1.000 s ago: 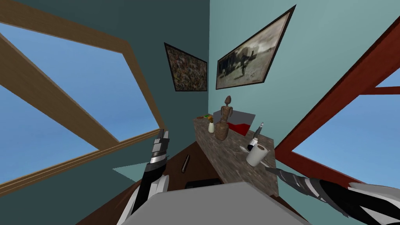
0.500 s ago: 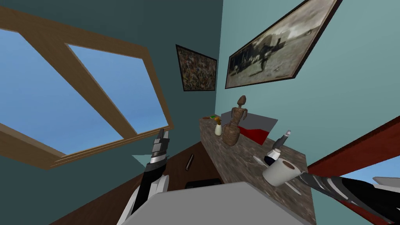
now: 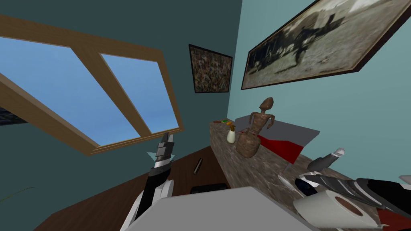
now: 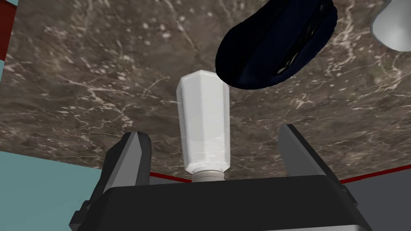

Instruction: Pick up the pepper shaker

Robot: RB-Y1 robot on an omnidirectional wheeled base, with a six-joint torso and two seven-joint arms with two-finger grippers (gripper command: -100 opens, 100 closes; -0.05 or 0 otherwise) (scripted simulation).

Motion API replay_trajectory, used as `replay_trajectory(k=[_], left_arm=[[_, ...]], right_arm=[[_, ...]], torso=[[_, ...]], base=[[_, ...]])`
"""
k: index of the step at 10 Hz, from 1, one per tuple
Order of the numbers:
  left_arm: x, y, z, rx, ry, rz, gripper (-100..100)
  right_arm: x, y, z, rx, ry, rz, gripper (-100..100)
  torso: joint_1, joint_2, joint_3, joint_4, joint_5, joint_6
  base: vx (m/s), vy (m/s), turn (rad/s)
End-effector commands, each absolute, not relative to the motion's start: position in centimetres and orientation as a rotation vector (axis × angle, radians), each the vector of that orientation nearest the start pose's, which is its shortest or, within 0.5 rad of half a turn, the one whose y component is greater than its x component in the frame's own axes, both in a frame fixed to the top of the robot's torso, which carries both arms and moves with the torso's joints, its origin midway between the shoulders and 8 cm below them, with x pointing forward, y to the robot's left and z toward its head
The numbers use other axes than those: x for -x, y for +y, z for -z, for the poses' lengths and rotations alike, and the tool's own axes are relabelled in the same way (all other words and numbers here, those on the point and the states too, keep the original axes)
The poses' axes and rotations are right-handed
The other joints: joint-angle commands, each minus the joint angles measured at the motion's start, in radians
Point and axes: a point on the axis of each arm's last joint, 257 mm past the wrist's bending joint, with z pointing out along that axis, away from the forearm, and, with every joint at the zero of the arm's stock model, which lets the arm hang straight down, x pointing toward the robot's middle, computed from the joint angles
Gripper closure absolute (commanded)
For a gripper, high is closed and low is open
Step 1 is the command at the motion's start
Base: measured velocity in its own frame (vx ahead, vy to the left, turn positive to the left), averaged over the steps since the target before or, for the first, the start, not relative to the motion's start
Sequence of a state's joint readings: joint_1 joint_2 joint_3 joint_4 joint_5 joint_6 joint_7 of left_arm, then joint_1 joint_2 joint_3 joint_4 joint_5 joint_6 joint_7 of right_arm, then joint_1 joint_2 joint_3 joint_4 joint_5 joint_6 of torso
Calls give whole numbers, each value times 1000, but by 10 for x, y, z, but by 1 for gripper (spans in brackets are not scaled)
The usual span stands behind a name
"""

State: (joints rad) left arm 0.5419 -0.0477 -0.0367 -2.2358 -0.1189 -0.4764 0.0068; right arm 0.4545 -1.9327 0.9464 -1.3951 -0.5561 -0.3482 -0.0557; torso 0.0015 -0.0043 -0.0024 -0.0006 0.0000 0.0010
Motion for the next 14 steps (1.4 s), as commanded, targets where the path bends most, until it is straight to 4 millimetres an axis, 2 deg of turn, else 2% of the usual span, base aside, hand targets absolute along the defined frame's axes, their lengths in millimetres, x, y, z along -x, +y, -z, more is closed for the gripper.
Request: replay_trajectory(k=[1,2,3,6,7,8,12,13,14], left_arm=[[-356,265,14,708,716,1232,0],[-356,265,14,708,716,1232,0],[-356,265,14,708,716,1232,0],[-356,265,14,708,716,1232,0],[-356,265,14,708,716,1232,0],[-356,265,14,708,716,1232,0],[-356,265,14,708,716,1232,0],[-356,265,14,708,716,1232,0],[-356,265,14,708,716,1232,0]], right_arm=[[-137,-700,287,-699,2650,171,-100],[-137,-701,287,-694,2650,178,0],[-132,-702,296,-711,2646,179,-100],[-125,-704,310,-738,2640,184,-100],[-126,-704,306,-733,2641,180,-100],[-126,-704,306,-733,2641,182,100],[-126,-705,306,-733,2641,185,100],[-126,-705,306,-733,2641,186,0],[-131,-702,298,-716,2645,180,100]], torso=[[0,0,0,0,0,0],[0,2,1,0,0,1],[0,4,2,1,0,1],[-2,5,3,1,-1,1],[-2,5,3,1,-1,1],[-1,5,3,1,0,2],[0,4,2,1,-1,1],[0,4,2,1,-1,1],[0,4,2,1,-1,1]], base=[[31,-8,62],[6,-1,-9],[2,-9,97],[-4,-25,79],[-2,-10,13],[0,0,0],[0,-2,-2],[0,0,0],[5,15,-113]])
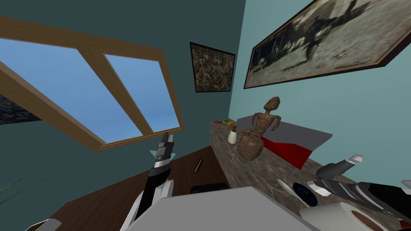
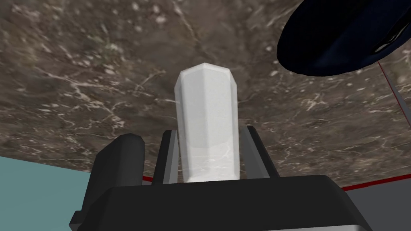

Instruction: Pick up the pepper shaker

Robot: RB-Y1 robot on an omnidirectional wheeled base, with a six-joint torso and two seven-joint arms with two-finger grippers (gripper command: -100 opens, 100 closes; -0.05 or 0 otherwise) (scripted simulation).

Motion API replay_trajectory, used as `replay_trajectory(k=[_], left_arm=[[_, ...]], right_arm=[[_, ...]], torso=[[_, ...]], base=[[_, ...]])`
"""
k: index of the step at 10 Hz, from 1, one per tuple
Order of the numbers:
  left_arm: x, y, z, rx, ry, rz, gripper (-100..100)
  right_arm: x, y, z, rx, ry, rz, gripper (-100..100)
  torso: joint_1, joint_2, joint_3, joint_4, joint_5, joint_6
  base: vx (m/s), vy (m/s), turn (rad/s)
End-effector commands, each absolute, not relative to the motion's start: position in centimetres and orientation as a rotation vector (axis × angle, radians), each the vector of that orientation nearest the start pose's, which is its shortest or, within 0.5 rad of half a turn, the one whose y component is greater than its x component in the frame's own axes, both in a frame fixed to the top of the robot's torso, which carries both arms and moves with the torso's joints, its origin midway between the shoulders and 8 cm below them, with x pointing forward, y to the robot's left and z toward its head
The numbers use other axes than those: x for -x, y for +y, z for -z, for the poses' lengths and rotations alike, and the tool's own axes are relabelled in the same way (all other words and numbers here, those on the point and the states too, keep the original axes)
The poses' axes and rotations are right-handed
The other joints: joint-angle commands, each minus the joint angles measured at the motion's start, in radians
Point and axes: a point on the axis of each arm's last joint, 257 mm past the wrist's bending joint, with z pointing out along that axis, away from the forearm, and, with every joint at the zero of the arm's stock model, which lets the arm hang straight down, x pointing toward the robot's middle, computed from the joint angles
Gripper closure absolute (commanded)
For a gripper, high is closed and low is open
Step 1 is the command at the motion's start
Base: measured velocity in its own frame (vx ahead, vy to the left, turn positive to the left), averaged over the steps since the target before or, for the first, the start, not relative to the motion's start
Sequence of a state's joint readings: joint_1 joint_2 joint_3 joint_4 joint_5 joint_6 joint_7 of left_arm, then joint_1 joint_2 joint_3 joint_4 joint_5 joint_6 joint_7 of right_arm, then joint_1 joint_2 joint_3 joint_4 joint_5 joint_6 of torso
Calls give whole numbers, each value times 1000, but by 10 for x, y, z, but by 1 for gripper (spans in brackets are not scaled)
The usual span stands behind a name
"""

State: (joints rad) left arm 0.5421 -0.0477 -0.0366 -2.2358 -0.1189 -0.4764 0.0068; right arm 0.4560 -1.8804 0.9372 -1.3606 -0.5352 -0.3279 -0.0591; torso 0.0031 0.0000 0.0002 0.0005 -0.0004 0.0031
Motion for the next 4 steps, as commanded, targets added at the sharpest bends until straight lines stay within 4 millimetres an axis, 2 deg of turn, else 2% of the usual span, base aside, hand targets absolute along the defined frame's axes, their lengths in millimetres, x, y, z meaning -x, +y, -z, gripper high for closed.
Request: replay_trajectory(k=[1,2,3,4], left_arm=[[-356,265,14,708,716,1232,0],[-356,265,14,708,716,1232,0],[-356,265,14,708,716,1232,0],[-356,265,14,708,716,1232,0]], right_arm=[[-133,-702,294,-707,2647,179,100],[-137,-701,287,-694,2650,177,100],[-134,-702,289,-702,2649,180,100],[-135,-702,288,-701,2649,178,0]], torso=[[0,0,0,0,0,0],[1,0,0,0,0,0],[2,0,0,0,1,0],[1,0,0,0,0,-1]], base=[[7,29,-110],[1,32,-101],[-1,14,-24],[0,0,0]])
